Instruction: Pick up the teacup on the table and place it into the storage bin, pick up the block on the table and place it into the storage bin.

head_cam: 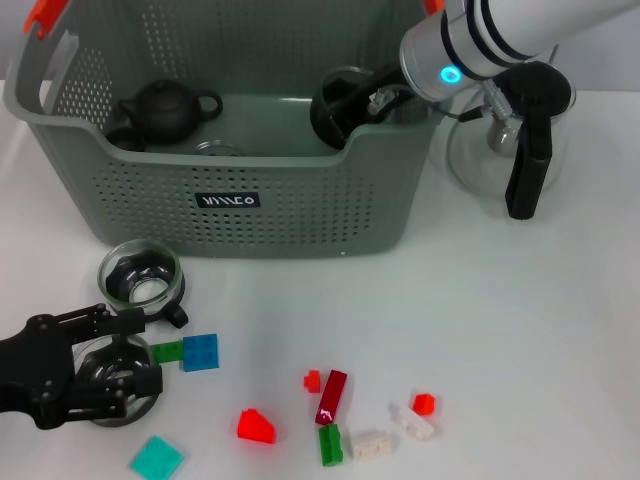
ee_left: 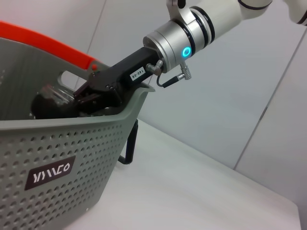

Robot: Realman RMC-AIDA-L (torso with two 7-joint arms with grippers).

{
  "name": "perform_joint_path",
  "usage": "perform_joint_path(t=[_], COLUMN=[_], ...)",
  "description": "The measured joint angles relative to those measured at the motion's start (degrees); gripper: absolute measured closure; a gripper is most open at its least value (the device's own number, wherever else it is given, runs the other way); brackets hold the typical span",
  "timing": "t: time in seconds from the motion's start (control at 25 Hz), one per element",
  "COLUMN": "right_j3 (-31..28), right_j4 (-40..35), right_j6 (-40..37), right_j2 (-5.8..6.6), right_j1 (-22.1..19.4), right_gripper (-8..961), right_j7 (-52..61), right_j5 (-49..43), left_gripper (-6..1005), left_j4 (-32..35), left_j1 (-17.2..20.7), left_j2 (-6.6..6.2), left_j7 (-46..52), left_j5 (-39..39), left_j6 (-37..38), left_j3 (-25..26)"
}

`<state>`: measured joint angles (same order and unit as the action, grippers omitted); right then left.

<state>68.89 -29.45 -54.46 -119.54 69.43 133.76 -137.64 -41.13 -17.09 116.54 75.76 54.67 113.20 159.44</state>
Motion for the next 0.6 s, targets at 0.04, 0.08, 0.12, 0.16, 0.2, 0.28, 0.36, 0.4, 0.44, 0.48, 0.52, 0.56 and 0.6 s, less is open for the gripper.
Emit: perform_joint_path(t=[0.04, 0.08, 0.12, 0.16, 0.2, 0.28, 0.36, 0.4, 0.44, 0.48, 0.52, 0.56, 0.6], right_j3=[0.04, 0.10, 0.11, 0.11, 0.11, 0.11, 0.11, 0.11, 0.11, 0.11, 0.11, 0.11, 0.10], right_j4=[0.00, 0.00, 0.01, 0.01, 0.01, 0.01, 0.00, -0.07, -0.07, -0.18, -0.26, -0.31, -0.33], right_j6=[-0.01, -0.01, -0.03, -0.05, -0.12, -0.42, -0.65, -0.75, -0.75, -0.77, -0.78, -0.80, -0.82], right_j2=[0.00, 0.01, 0.01, 0.02, 0.02, 0.02, 0.01, -0.08, -0.08, -0.12, -0.14, -0.14, -0.15], right_j1=[-0.11, -0.21, -0.30, -0.33, -0.34, -0.35, -0.36, -0.44, -0.44, -0.49, -0.50, -0.51, -0.52], right_gripper=[792, 791, 790, 789, 788, 785, 783, 782, 781, 780, 778, 777, 776], right_j7=[0.00, 0.01, 0.01, 0.01, 0.01, 0.01, 0.01, 0.01, 0.01, 0.01, 0.03, 0.04, 0.06], right_j5=[0.00, 0.00, 0.00, 0.00, 0.00, 0.00, 0.00, 0.01, 0.01, 0.01, 0.00, 0.01, 0.01], left_gripper=[133, 133, 133, 133, 133, 133, 133, 133, 133, 134, 134, 134, 134], left_j4=[0.00, 0.00, 0.00, 0.00, 0.00, 0.00, 0.00, 0.00, 0.00, 0.00, 0.00, 0.00, 0.00], left_j1=[0.03, 0.05, 0.05, 0.05, 0.06, 0.10, 0.12, 0.12, 0.15, 0.17, 0.19, 0.21, 0.23], left_j2=[0.00, 0.00, 0.00, 0.00, 0.00, 0.00, 0.00, 0.00, 0.00, 0.00, 0.01, 0.03, 0.05], left_j7=[0.00, 0.00, 0.00, 0.00, 0.01, 0.00, -0.01, -0.03, -0.03, -0.03, -0.03, -0.04, -0.04], left_j5=[0.00, 0.00, 0.00, 0.00, 0.00, 0.00, 0.00, 0.00, 0.00, 0.00, 0.00, 0.00, 0.00], left_j6=[0.00, 0.00, 0.00, -0.01, -0.04, -0.07, -0.08, -0.09, -0.09, -0.09, -0.09, -0.09, -0.09], left_j3=[0.00, 0.00, 0.00, 0.00, 0.00, 0.00, 0.00, 0.00, 0.00, 0.00, 0.00, 0.00, 0.00])
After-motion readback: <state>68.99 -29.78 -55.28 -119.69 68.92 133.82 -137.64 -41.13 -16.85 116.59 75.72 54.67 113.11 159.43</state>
